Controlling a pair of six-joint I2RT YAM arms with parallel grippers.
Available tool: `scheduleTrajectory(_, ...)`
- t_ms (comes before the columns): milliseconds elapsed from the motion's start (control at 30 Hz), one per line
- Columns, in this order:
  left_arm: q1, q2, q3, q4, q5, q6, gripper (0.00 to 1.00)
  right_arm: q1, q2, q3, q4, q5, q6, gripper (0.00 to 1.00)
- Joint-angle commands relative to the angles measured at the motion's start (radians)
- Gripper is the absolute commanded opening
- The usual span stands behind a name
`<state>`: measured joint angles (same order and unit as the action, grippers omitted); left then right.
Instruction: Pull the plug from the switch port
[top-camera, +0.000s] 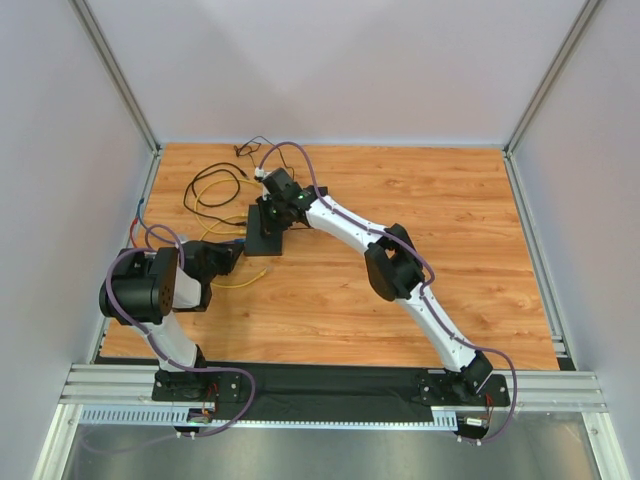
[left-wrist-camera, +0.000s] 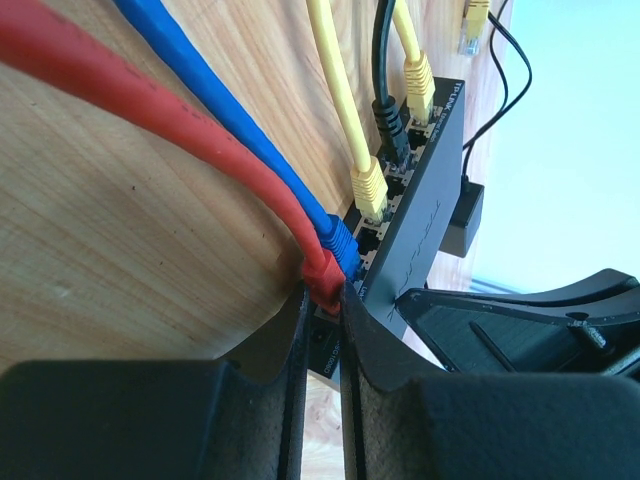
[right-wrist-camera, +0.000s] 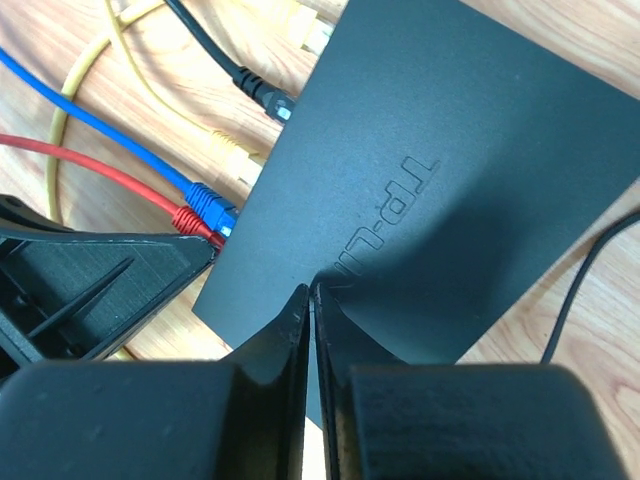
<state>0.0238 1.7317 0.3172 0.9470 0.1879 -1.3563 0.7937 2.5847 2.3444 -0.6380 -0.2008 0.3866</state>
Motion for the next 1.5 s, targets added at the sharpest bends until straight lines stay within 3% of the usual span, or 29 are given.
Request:
scheduleTrajectory(0, -0.021, 0.012, 0.005, 0.004, 0.021, 0.023, 0.0, -0.001, 0.071, 0.006, -0.138, 0.101, 0.003, 0.06)
scheduleTrajectory(300, -0.009, 0.058, -0.004, 0.093, 0.015, -0.07, 0.0, -0.013, 0.134, 0.07, -0.232, 0.143, 0.077, 0.03)
scheduleTrajectory(767, -0.002, 0.035, -0.043, 0.133, -0.09, -0.081, 0.0, -0.031, 0.134, 0.046, -0.236, 0.129, 0.104, 0.0)
scheduleTrajectory(1100, 0.007, 0.094, -0.079, 0.289, -0.113, -0.098, 0.0, -0.034, 0.135, 0.053, -0.244, 0.121, 0.104, 0.0)
scheduleTrajectory(1467, 0.015, -0.07, -0.027, 0.101, -0.117, 0.026, 0.0, -0.034, 0.135, 0.052, -0.238, 0.109, 0.092, 0.0)
